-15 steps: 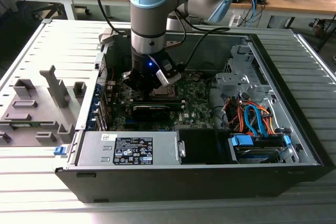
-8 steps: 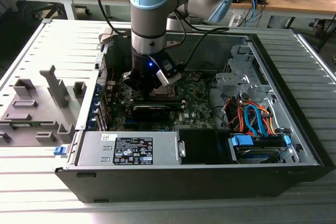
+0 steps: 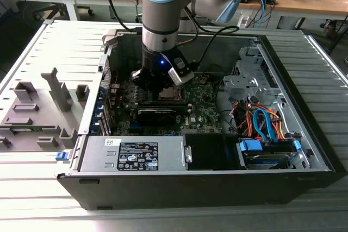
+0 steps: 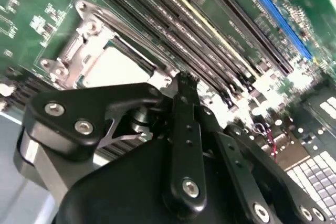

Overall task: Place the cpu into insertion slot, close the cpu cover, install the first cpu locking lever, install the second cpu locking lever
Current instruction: 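Install the second cpu locking lever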

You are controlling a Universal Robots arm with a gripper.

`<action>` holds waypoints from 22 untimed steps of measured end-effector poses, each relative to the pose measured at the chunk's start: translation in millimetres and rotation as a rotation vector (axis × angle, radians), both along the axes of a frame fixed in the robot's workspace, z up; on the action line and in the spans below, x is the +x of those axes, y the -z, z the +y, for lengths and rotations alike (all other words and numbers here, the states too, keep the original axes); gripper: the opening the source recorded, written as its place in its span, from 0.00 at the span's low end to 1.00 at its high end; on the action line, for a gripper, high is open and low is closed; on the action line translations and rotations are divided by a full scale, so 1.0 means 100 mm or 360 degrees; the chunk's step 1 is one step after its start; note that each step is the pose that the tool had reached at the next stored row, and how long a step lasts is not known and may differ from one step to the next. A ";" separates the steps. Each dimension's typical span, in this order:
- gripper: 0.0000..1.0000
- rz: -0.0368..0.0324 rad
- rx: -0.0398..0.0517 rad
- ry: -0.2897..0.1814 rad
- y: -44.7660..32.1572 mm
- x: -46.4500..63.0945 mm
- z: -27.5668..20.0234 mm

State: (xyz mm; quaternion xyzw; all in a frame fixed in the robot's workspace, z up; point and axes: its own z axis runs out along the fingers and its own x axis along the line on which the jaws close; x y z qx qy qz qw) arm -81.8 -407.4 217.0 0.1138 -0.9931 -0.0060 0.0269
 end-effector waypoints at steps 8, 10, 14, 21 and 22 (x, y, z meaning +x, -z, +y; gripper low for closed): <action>0.11 0.0034 0.0001 0.0000 0.000 0.24 0.000; 0.11 0.0040 0.0001 0.0001 0.000 0.31 0.000; 0.11 0.0042 0.0002 0.0014 -0.004 0.35 0.004; 0.11 0.0042 0.0004 0.0180 -0.125 0.35 0.009; 0.11 0.0041 0.0005 0.0208 -0.130 0.35 0.009</action>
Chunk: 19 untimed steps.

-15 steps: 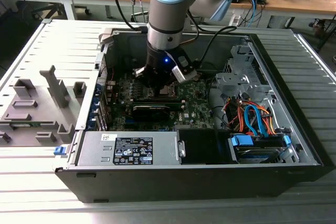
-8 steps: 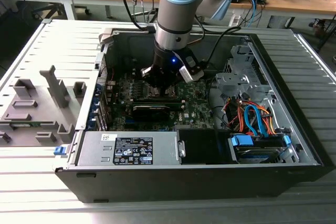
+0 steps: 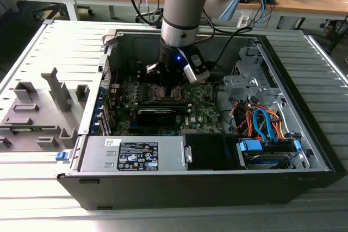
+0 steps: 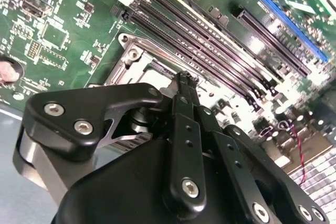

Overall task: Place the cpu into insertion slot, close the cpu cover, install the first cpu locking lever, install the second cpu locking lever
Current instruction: 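Install the second cpu locking lever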

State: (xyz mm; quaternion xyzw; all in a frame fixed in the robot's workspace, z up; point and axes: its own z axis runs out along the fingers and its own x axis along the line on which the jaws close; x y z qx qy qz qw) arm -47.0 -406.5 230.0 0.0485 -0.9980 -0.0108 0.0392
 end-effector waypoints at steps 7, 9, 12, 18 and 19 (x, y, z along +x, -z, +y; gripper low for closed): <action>0.11 0.0000 0.0000 0.0113 -0.085 0.00 0.016; 0.11 0.0000 0.0000 0.0113 -0.114 0.00 0.017; 0.11 0.0000 0.0000 0.0113 -0.171 0.00 0.018; 0.11 0.0000 0.0000 0.0113 -0.286 0.00 0.018; 0.11 0.0000 0.0000 0.0113 -0.312 0.00 0.017</action>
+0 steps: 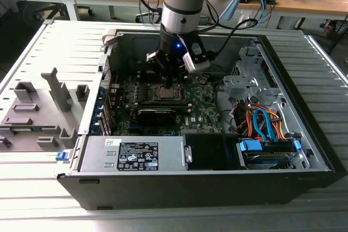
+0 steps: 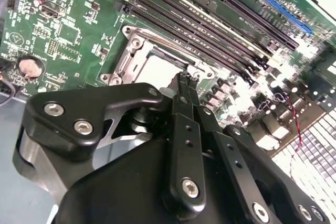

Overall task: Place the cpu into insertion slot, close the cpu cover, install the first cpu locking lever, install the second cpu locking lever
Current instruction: 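Install the second cpu locking lever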

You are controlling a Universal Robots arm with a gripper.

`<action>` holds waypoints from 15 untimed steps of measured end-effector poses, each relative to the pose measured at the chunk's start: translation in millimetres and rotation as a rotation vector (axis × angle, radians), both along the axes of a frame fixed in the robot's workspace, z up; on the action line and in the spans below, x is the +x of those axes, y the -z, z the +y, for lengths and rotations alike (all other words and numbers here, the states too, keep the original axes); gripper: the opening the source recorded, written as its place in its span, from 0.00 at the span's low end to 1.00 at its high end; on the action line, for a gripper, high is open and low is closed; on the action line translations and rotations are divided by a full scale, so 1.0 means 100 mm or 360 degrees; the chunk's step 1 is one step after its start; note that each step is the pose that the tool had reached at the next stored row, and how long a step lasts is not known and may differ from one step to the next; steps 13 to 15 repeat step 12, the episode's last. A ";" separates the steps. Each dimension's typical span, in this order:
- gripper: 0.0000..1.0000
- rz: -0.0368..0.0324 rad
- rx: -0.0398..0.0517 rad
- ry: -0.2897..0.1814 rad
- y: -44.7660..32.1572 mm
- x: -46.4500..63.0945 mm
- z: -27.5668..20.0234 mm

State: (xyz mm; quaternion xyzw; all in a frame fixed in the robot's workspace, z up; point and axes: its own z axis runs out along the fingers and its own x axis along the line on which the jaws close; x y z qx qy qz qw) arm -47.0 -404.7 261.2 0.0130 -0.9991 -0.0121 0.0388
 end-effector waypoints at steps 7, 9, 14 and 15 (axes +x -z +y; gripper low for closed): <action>0.11 0.0000 0.0001 0.0000 -0.079 0.00 0.001; 0.11 0.0000 0.0000 0.0000 -0.082 0.00 0.000; 0.11 0.0000 0.0000 0.0000 -0.083 0.00 0.000; 0.11 0.0000 0.0000 0.0000 -0.083 0.00 0.000</action>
